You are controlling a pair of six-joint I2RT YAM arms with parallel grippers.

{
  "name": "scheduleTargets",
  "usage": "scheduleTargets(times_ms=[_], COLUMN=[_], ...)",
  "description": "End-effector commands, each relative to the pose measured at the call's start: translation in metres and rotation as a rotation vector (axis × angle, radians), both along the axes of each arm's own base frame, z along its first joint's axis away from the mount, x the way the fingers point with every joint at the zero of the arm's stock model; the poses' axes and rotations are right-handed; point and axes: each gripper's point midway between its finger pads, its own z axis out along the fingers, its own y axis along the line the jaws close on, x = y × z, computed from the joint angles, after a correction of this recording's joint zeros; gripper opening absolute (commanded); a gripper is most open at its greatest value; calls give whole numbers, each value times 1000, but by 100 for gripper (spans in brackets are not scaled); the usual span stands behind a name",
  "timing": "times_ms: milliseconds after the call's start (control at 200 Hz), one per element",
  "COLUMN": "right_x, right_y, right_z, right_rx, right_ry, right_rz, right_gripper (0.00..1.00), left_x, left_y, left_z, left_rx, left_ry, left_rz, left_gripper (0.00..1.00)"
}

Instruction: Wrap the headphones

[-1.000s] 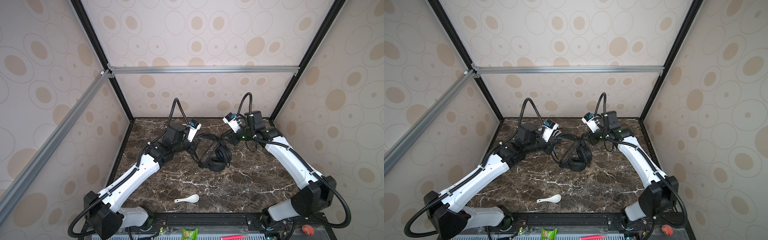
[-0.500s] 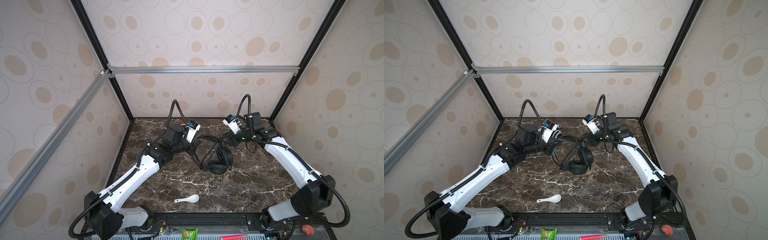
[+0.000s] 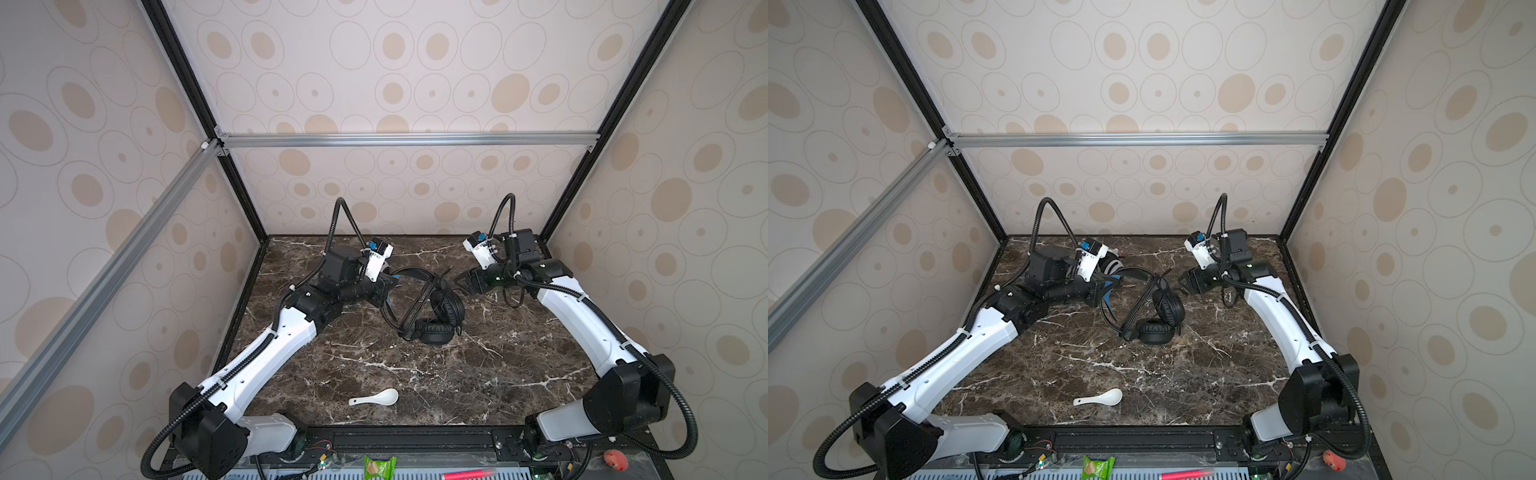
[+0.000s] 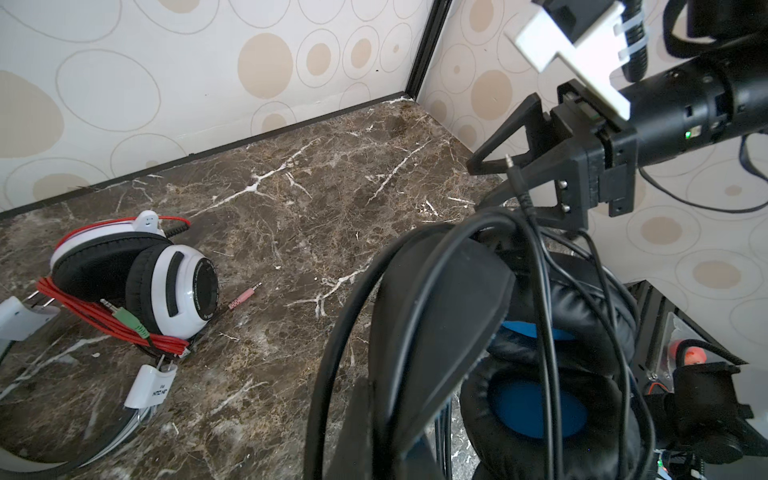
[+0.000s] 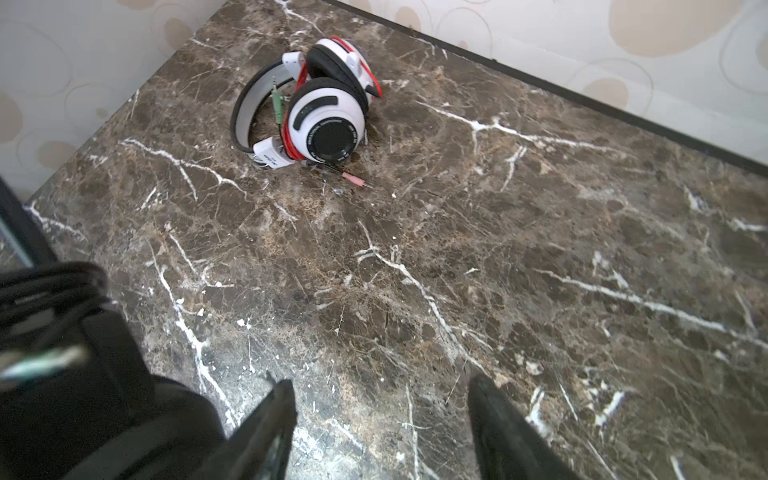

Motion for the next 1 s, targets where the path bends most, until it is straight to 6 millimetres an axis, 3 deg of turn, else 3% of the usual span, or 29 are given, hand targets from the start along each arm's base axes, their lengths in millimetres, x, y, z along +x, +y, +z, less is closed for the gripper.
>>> scheduleTargets(times_ms=[0, 165, 405, 680, 995], right_x=[7, 23, 34, 26, -7], right_y=[-18, -42, -79, -84, -79], right_z=[6, 15, 30, 73, 77], right_rx=[-37, -59, -172, -149, -81], right_ry=[22, 48, 53, -26, -14], right_rz=[-88, -211, -346, -375, -369], right_gripper=[78, 94, 96, 100, 100], left_x=[8, 13, 29, 51, 92], left_y=[-8, -13, -9, -47, -103], left_z=[19, 1, -24, -47, -68], left_rx=[-126, -195, -167, -281, -343], left_ry=[29, 128, 194, 270, 287], left_rz=[17, 55, 171, 261, 328], left_gripper=[0, 0, 0, 0, 0])
